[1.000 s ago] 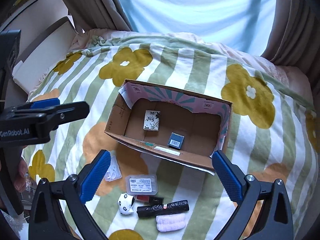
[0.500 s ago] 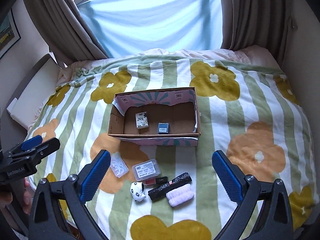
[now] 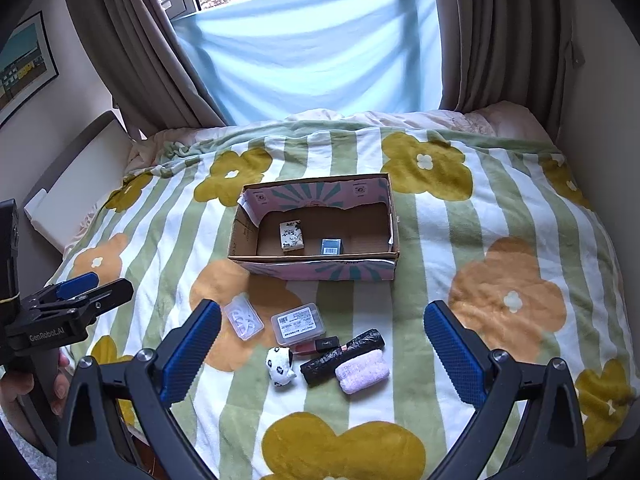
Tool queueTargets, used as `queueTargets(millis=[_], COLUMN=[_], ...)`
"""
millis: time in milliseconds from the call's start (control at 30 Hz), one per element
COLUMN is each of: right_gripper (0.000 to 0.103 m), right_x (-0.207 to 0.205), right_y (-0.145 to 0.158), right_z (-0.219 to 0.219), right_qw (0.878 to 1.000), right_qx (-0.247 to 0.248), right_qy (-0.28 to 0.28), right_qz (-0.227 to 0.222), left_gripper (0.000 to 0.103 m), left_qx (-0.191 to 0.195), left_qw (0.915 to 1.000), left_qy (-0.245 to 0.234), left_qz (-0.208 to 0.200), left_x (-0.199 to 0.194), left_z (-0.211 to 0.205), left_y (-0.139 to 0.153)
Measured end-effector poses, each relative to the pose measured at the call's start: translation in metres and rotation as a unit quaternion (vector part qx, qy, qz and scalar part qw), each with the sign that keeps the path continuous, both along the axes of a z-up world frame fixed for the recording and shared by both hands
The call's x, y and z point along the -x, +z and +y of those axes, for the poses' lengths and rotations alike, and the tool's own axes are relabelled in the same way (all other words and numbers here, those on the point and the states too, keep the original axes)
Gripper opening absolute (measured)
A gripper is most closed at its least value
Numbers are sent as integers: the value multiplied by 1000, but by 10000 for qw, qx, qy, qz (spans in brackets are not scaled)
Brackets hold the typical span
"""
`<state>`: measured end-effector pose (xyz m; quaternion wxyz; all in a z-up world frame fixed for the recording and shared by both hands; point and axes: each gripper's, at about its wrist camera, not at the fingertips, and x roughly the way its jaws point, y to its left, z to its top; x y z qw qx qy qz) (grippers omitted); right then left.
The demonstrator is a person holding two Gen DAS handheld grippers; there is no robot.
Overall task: Organize objects
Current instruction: 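Withdraw both tools from the pink box back toward the remaining items, then grasp clear floss-pick case with left tool while right tool grasps Deep Care case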
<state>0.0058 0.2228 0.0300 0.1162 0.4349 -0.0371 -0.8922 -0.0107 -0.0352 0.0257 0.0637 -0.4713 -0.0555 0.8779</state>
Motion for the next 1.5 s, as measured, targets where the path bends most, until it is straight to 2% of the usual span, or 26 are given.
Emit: queueTargets(millis=[233, 567, 867, 1200, 1367, 1500], right_gripper=[101, 101, 101, 101, 101, 101], right_x=[-5, 9, 48, 90, 102, 110], right_y=[-15, -72, -156, -254, -283, -296], right_z=[-14, -35, -58, -96, -106, -107], right_qw=[9998, 9977, 9929, 9812, 9767, 9741], right_qx=[-65, -186, -429, -727, -895, -973], right_qy=[203, 541, 837, 1362, 1418, 1407], right_qz=[-59, -362, -726, -1156, -1343, -1478], left_gripper=[103, 103, 103, 102, 102, 101], left_qx=[54, 396, 703, 1016, 1164, 1196], left_qw=[9995, 9940, 9811, 9620, 9529, 9493], left_qy=[-284, -970, -1732, -2455, -2728, -2836], left_qz=[-83, -328, -504, -622, -638, -630], left_x=[3, 18, 52, 83, 90, 97], left_z=[-1, -5, 0, 9, 13, 15], left_y=[-16, -76, -163, -266, -294, -305])
